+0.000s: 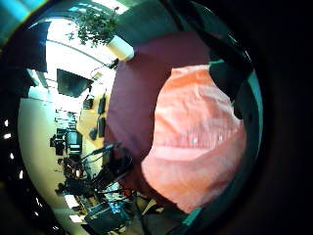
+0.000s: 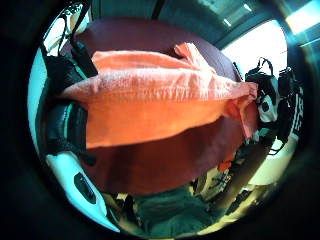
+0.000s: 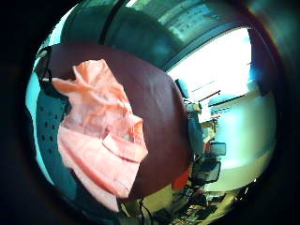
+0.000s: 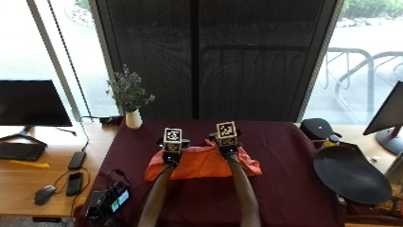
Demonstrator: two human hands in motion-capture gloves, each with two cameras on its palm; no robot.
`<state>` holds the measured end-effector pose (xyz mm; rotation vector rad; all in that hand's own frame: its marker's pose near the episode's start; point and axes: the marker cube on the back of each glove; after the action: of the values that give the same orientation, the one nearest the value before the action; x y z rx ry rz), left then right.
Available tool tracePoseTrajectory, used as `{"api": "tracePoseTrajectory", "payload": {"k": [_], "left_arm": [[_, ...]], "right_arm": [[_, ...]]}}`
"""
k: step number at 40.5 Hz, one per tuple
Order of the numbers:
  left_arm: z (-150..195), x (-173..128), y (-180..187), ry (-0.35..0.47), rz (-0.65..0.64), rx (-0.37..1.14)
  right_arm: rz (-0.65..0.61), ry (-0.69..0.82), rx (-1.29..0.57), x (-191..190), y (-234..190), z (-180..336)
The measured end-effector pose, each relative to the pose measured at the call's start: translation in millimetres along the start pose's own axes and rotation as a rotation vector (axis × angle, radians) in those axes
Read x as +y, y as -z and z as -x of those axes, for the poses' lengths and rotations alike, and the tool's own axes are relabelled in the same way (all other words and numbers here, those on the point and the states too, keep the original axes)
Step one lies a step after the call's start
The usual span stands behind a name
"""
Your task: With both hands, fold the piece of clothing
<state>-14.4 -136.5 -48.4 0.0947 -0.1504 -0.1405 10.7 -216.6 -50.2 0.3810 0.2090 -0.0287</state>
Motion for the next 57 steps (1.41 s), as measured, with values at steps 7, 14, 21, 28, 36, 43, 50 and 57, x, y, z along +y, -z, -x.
{"api": "tracePoseTrajectory", "payload": {"k": [7, 14, 21, 28, 36, 43, 50, 57], "left_arm": [[-9.9, -49.7, -42.3, 0.036, -0.108, -0.025], [-8.1, -47.4, -110.5, 0.055, 0.199, 0.076], [-1.4, -47.5, -112.5, 0.074, 0.133, 0.057], [3.2, -52.0, -88.3, 0.033, -0.151, 0.108], [17.7, -36.6, -102.0, 0.022, -0.210, 0.041], [-0.1, 5.5, -141.6, 0.013, 0.163, 0.171], [-2.8, 9.5, -160.0, -0.008, 0.303, 0.219], [-4.4, 8.9, -161.2, -0.023, 0.315, 0.215]], "right_arm": [[0.138, 0.031, -0.003, -3.4, -31.8, 35.6], [0.400, 0.008, 0.016, 17.3, -71.1, 32.3], [0.056, -0.081, 0.031, -17.7, -65.4, 15.1], [-0.108, -0.196, -0.135, 2.8, -25.1, -20.9], [0.254, -0.569, -0.311, 122.0, -50.5, -81.9], [0.665, -0.721, -0.347, 194.6, -39.6, -94.7], [0.648, -0.894, -0.380, 188.1, -87.5, -115.8], [0.345, -0.870, -0.770, 152.7, -81.4, -94.2]]}}
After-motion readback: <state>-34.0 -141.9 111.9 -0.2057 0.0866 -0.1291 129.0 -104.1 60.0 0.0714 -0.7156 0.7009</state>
